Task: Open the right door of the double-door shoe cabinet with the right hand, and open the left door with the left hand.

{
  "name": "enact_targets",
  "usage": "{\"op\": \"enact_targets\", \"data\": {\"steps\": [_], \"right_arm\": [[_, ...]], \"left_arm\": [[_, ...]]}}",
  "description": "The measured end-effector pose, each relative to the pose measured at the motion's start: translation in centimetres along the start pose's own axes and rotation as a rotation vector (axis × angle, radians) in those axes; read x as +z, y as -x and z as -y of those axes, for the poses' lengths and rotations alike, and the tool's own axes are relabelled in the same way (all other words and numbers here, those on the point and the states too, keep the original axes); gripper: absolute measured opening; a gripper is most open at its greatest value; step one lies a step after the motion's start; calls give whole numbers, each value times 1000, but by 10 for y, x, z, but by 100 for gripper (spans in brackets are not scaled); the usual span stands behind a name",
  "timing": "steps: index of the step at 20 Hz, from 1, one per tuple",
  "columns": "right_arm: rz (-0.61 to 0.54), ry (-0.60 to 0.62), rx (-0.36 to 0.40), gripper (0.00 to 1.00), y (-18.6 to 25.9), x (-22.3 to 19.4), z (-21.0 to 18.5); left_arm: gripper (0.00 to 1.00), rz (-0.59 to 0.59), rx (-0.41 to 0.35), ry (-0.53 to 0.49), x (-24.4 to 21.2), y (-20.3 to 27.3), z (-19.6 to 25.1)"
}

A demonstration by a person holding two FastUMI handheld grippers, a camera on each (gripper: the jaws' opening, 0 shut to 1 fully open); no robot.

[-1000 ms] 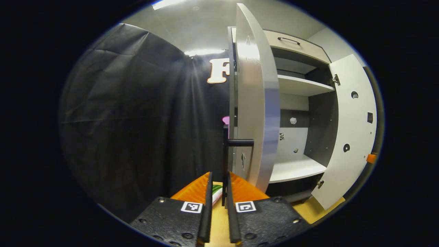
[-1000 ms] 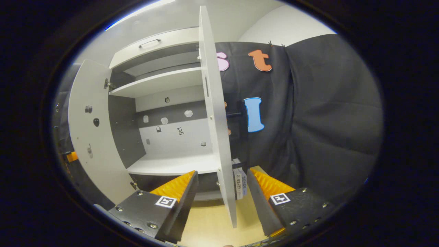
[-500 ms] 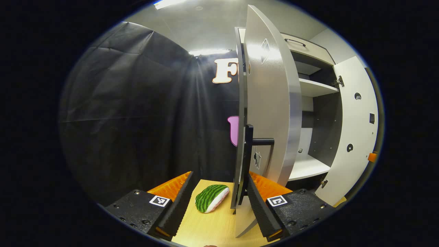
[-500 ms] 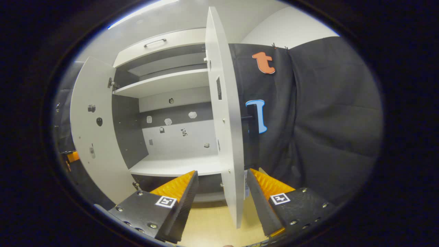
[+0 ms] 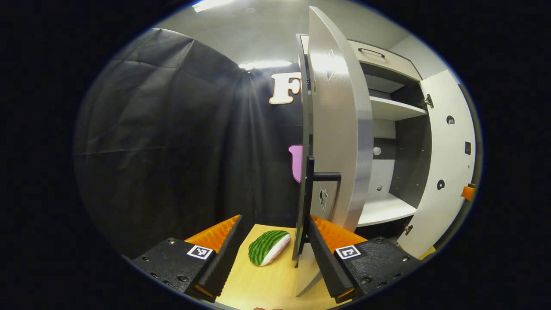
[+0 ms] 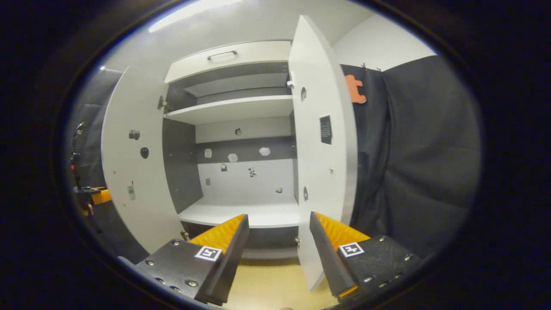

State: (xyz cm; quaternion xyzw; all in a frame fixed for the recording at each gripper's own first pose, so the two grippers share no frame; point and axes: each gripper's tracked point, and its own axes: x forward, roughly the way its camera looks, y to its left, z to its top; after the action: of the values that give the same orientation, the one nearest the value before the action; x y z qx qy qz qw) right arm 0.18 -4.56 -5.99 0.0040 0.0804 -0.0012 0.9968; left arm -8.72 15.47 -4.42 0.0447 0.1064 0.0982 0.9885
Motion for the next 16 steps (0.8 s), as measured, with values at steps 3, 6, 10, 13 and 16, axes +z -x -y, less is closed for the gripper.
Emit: {"op": "enact_targets", "data": {"steps": [3,6,10,13,16], "right_arm": [[0,27,62,77,-14,1,-24],[-1,50,112,84,-28,1,-47],[-4,76,166,84,-45,0,-68],[-11,87,189,84,-56,-3,-74],[-17,83,195,84,-66,-5,-78]], "left_arm": [[89,2,7,-20,3,14,-3],[90,-4,-3,-4,3,24,3],[90,6,12,3,10,38,10],[90,24,9,12,21,50,17],[90,57,-13,13,37,59,32]]}}
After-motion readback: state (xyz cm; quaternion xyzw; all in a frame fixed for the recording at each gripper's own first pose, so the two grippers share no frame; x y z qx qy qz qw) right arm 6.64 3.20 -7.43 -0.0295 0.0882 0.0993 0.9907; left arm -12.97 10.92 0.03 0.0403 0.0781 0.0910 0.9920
